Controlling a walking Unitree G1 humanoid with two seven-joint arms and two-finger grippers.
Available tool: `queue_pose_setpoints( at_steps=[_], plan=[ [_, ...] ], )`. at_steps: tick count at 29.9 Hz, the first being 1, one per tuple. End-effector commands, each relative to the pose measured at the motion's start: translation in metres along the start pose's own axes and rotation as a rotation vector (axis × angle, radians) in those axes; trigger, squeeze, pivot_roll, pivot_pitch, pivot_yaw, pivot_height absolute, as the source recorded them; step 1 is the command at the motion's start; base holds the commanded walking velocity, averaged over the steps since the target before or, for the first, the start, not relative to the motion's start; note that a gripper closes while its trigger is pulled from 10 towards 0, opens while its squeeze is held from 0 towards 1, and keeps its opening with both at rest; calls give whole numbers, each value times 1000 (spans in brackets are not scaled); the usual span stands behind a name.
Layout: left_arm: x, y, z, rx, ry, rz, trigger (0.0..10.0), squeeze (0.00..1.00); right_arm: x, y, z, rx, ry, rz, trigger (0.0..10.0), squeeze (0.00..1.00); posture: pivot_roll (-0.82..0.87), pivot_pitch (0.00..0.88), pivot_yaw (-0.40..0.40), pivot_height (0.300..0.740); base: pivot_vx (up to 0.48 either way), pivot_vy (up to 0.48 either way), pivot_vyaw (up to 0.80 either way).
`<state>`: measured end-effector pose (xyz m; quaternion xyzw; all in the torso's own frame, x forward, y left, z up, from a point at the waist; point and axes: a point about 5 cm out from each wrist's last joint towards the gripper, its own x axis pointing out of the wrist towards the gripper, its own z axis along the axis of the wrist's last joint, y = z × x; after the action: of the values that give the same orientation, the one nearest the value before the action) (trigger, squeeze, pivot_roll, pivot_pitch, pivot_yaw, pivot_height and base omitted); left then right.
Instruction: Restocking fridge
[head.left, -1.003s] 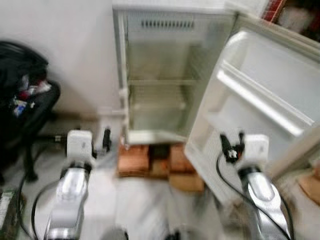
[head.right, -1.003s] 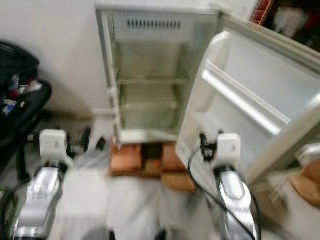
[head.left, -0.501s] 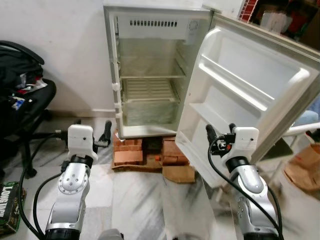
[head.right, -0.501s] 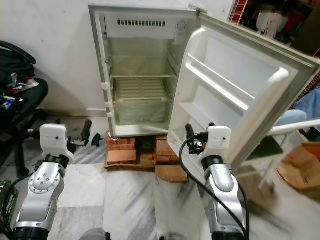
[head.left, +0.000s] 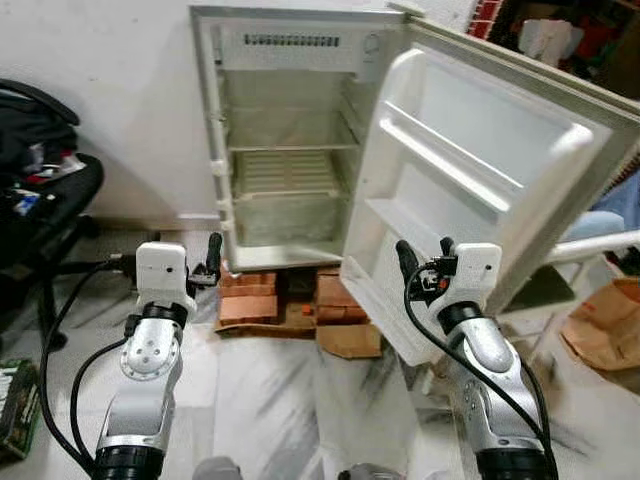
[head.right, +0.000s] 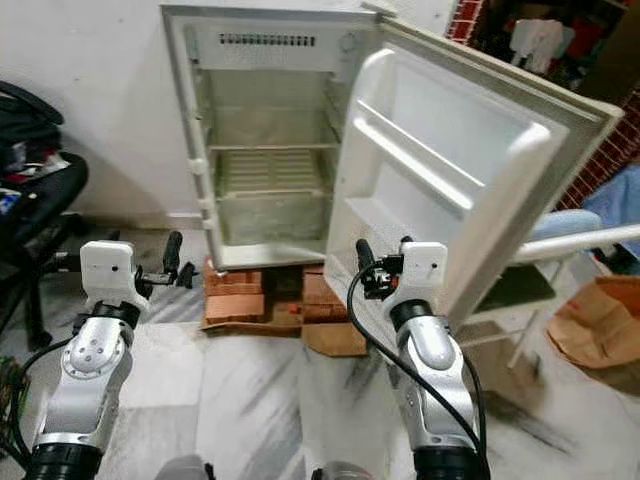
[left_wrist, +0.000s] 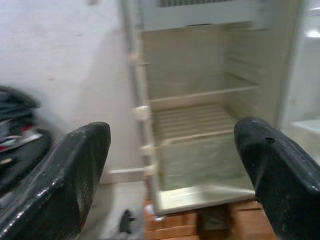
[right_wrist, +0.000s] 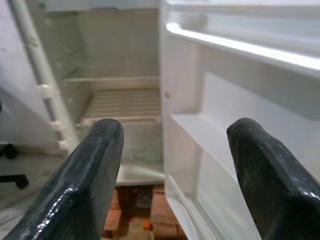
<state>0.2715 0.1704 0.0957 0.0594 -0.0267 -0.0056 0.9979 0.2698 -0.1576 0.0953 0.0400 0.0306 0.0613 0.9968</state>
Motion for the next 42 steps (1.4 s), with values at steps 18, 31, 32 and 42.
queue_pose_setpoints(
  at_steps=[18, 31, 32, 42],
  plan=[
    [-5, -2, -4, 23, 7, -18, 10000, 0, 8, 9, -1, -12, 4, 78, 10000, 0, 11, 44, -62, 740, 0, -480, 0],
    [-8, 2, -10, 11, 94, 40, 10000, 0, 30, 23, 17, -79, -79, 154, 10000, 0, 30, 52, -67, 740, 0, -258, 123],
    [-8, 2, -10, 11, 94, 40, 10000, 0, 30, 23, 17, -79, -79, 154, 10000, 0, 30, 52, -67, 740, 0, 0, 800],
    [-3, 7, -14, -62, 180, 95, 10000, 0, 54, 25, 42, -78, -175, 92, 10000, 0, 49, 49, -59, 740, 0, 0, 599]
  ],
)
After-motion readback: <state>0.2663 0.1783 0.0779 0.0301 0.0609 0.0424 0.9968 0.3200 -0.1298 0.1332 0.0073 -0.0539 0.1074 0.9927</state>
